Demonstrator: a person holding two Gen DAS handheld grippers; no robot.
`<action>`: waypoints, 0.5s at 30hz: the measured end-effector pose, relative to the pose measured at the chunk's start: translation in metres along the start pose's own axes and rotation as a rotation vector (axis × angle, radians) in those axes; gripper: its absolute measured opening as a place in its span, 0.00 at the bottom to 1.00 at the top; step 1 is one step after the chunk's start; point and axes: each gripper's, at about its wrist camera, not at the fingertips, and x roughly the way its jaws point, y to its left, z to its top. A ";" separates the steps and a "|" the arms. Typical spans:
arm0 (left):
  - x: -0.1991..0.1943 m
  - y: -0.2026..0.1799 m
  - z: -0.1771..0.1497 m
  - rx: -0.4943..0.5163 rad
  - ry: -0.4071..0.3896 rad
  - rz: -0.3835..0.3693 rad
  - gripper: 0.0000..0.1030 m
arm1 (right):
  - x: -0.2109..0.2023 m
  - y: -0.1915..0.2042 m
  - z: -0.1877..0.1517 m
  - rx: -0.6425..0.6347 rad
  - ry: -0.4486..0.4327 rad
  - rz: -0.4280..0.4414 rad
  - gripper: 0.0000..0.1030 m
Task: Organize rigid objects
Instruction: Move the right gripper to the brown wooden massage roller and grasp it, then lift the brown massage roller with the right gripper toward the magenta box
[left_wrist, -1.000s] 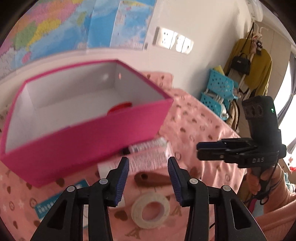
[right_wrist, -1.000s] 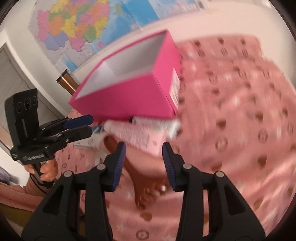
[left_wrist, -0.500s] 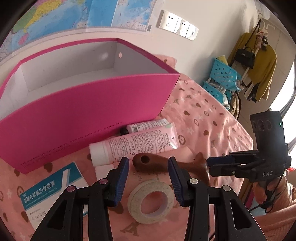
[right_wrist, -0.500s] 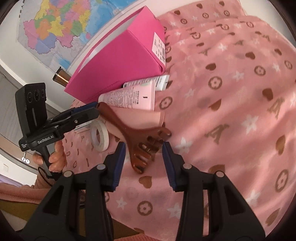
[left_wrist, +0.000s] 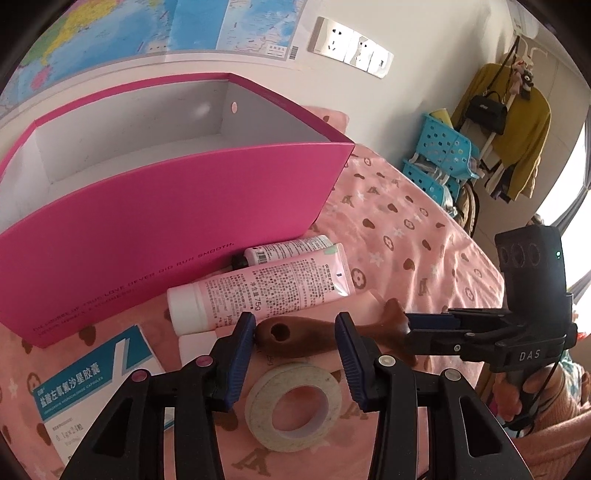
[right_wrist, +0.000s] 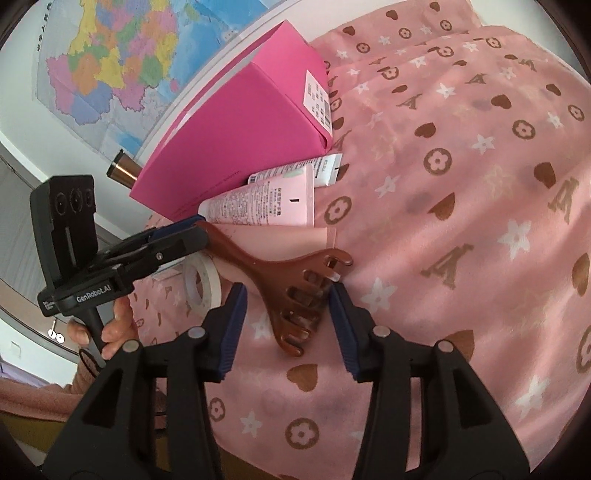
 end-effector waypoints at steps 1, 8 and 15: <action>-0.001 0.000 -0.001 -0.006 -0.002 -0.002 0.43 | 0.000 -0.001 0.000 0.010 -0.005 0.006 0.48; -0.002 -0.002 -0.007 -0.010 -0.036 0.013 0.44 | -0.011 -0.005 0.006 0.048 -0.074 0.073 0.49; -0.001 -0.004 -0.008 -0.026 -0.060 0.013 0.44 | -0.006 -0.004 0.010 0.042 -0.087 0.135 0.47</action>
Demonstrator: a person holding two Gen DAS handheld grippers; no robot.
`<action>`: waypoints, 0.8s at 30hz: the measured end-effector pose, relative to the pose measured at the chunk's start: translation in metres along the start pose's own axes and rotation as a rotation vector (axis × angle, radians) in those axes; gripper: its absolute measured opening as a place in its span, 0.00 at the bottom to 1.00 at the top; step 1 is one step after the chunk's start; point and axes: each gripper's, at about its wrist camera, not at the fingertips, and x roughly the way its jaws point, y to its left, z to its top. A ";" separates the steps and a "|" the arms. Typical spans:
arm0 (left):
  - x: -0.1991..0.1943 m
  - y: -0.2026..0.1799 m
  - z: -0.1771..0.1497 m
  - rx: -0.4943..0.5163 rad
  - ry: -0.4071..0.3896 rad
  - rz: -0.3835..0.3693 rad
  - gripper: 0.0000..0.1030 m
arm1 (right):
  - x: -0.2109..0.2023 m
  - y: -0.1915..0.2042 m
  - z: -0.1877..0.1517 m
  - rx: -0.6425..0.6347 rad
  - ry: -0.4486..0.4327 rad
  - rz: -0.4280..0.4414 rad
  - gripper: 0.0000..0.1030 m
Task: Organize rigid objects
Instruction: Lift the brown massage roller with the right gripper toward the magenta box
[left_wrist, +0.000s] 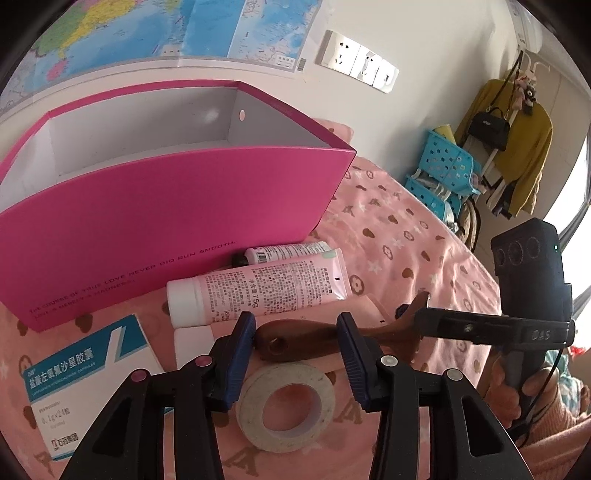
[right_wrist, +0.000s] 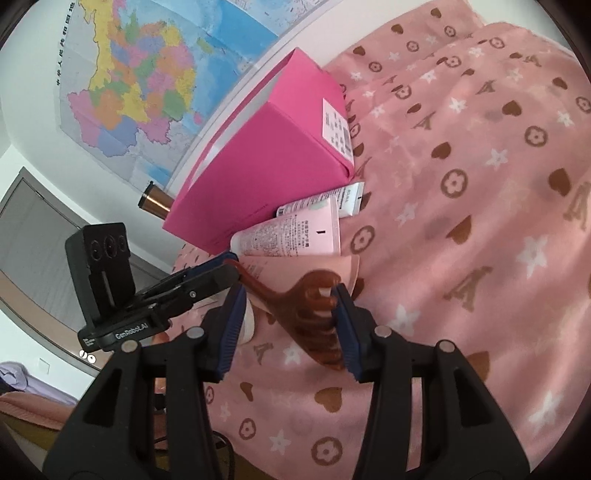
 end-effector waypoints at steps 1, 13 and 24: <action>0.000 -0.001 0.000 0.002 -0.002 0.006 0.45 | 0.003 0.001 -0.001 -0.011 0.009 -0.019 0.44; -0.002 0.002 0.001 -0.033 -0.002 -0.032 0.55 | -0.003 0.011 0.006 -0.083 0.015 -0.013 0.28; -0.011 0.006 -0.001 -0.028 -0.006 -0.043 0.54 | -0.008 0.035 0.024 -0.128 -0.001 0.100 0.14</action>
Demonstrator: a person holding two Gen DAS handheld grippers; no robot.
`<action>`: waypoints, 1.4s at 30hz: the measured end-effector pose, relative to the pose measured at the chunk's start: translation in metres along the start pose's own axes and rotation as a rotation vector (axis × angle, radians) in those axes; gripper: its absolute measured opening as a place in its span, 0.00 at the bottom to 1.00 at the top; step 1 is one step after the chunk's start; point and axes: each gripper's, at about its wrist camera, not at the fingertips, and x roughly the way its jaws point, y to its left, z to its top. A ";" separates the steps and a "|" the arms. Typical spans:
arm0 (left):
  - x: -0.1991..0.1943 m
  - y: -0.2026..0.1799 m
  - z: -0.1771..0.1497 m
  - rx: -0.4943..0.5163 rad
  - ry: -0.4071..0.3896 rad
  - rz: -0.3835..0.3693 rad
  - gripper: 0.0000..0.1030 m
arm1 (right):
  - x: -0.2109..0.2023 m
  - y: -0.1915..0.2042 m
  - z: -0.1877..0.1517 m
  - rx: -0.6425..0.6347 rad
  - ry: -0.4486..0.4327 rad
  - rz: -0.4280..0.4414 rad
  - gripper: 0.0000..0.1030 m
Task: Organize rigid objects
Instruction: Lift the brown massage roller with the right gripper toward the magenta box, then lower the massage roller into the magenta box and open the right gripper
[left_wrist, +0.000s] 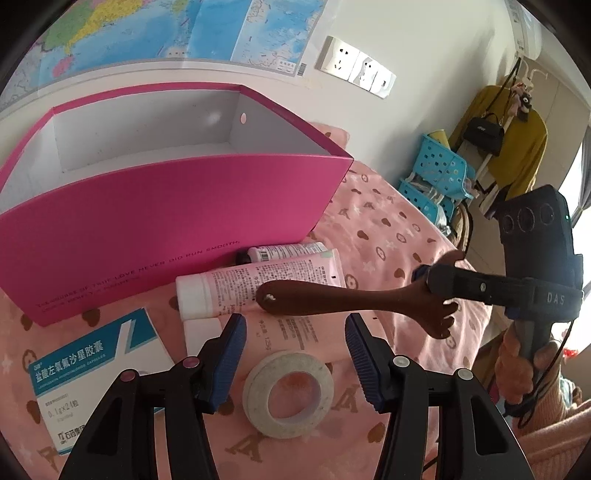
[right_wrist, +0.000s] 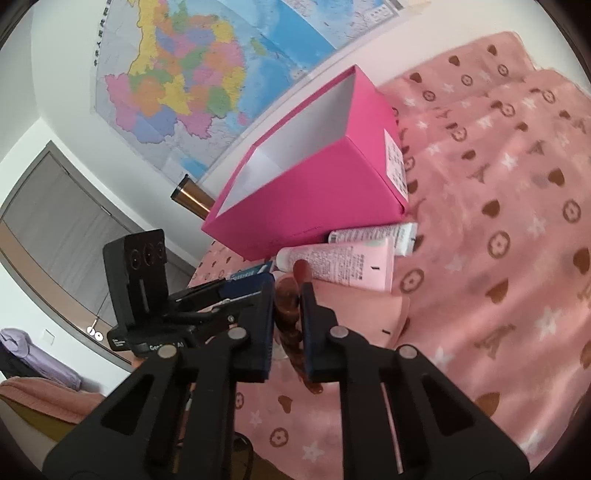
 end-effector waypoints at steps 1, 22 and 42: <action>0.000 0.001 0.001 -0.005 0.001 -0.008 0.55 | 0.001 0.001 0.002 0.001 0.003 0.009 0.14; -0.055 0.000 0.053 0.037 -0.180 0.014 0.55 | 0.001 0.045 0.072 -0.106 0.008 0.243 0.14; -0.023 0.032 0.100 0.033 -0.125 0.114 0.55 | 0.095 0.000 0.156 -0.028 0.196 0.235 0.15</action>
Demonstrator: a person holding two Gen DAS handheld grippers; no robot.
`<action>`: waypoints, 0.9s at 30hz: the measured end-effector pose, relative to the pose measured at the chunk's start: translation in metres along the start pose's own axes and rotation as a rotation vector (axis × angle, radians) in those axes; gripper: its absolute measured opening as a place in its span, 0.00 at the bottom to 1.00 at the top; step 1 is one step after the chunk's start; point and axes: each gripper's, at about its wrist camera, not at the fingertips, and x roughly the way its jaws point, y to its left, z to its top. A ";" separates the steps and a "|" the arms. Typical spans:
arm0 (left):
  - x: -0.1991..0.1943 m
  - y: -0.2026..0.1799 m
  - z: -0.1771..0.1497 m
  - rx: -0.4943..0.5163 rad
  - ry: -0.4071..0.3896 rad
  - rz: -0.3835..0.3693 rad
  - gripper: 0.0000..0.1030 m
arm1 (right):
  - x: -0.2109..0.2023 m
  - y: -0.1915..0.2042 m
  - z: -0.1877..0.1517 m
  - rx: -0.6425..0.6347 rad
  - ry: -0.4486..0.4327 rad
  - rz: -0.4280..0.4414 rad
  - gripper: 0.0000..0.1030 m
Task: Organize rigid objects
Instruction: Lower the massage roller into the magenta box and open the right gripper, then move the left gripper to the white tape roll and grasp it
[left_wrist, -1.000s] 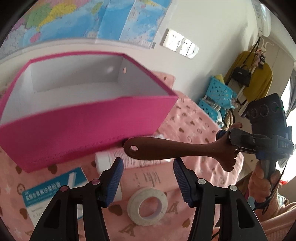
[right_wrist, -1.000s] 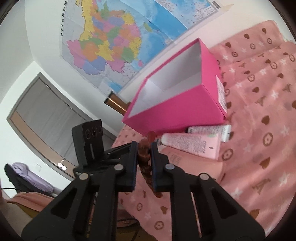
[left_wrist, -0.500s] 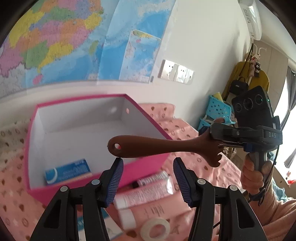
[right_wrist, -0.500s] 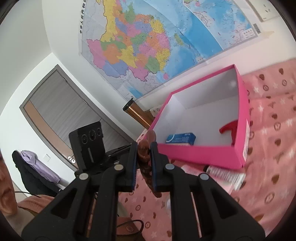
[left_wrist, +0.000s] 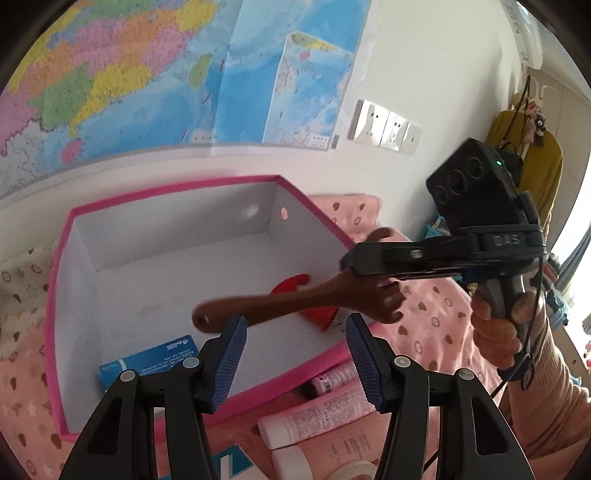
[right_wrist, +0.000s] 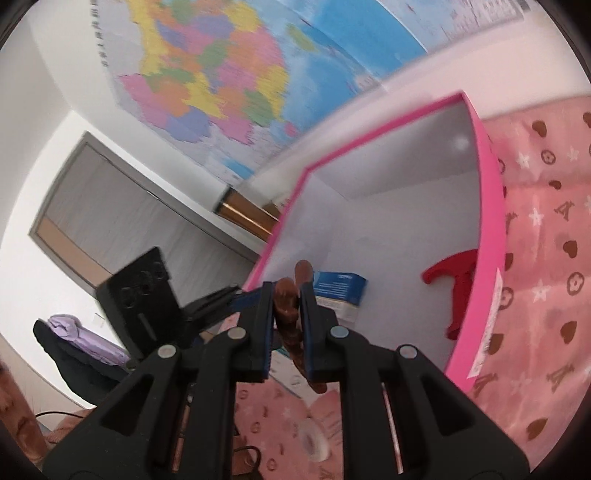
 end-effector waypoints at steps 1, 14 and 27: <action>0.002 0.001 0.000 -0.004 0.004 0.002 0.55 | 0.004 -0.004 0.002 0.004 0.004 -0.034 0.15; -0.009 0.004 -0.008 -0.031 -0.029 0.026 0.55 | -0.018 0.018 -0.004 -0.128 -0.116 -0.359 0.48; -0.048 -0.022 -0.048 0.015 -0.072 0.047 0.56 | -0.025 0.064 -0.085 -0.282 -0.096 -0.371 0.48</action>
